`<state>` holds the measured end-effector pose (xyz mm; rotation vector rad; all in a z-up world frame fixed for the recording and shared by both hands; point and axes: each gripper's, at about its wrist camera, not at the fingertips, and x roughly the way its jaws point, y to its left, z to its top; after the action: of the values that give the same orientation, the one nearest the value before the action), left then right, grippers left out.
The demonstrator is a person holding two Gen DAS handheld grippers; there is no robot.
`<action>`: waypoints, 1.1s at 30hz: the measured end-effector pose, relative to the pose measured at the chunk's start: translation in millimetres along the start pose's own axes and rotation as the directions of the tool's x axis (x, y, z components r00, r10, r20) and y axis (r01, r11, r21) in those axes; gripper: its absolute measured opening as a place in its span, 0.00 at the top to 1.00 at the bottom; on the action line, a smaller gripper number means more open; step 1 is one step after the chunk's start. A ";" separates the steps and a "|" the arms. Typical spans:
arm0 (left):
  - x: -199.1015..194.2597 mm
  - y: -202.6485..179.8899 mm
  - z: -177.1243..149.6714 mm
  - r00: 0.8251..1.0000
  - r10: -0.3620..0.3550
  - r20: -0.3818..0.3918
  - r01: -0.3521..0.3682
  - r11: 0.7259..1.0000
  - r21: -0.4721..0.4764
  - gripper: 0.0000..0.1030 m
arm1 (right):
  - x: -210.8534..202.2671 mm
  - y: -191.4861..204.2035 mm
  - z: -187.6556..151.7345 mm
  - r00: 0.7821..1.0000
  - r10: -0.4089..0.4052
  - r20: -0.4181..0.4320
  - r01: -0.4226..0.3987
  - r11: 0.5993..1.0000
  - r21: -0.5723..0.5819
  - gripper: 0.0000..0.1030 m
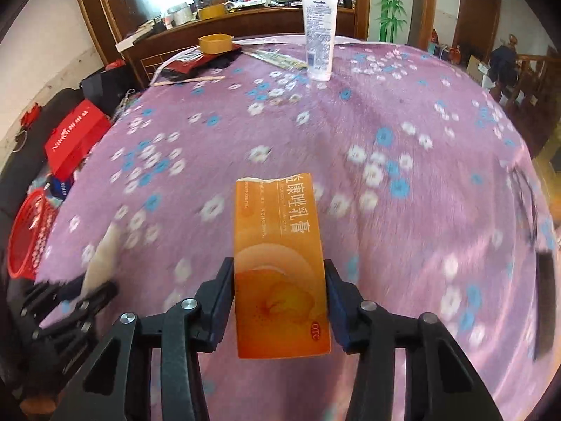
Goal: Collect trash
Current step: 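Lift and hold the spray bottle and orange box above the table with both tools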
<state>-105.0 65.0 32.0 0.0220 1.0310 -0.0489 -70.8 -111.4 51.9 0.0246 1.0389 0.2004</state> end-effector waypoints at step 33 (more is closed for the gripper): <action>-45.9 13.7 -20.6 0.993 0.095 0.075 -0.088 0.992 -0.086 0.72 | -19.0 50.1 -42.6 0.995 0.101 -0.026 -0.104 0.985 -0.140 0.49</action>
<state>-145.5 80.9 60.8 -0.0076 0.9508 0.0756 -124.3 -68.8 52.1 -0.0525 1.0408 0.3681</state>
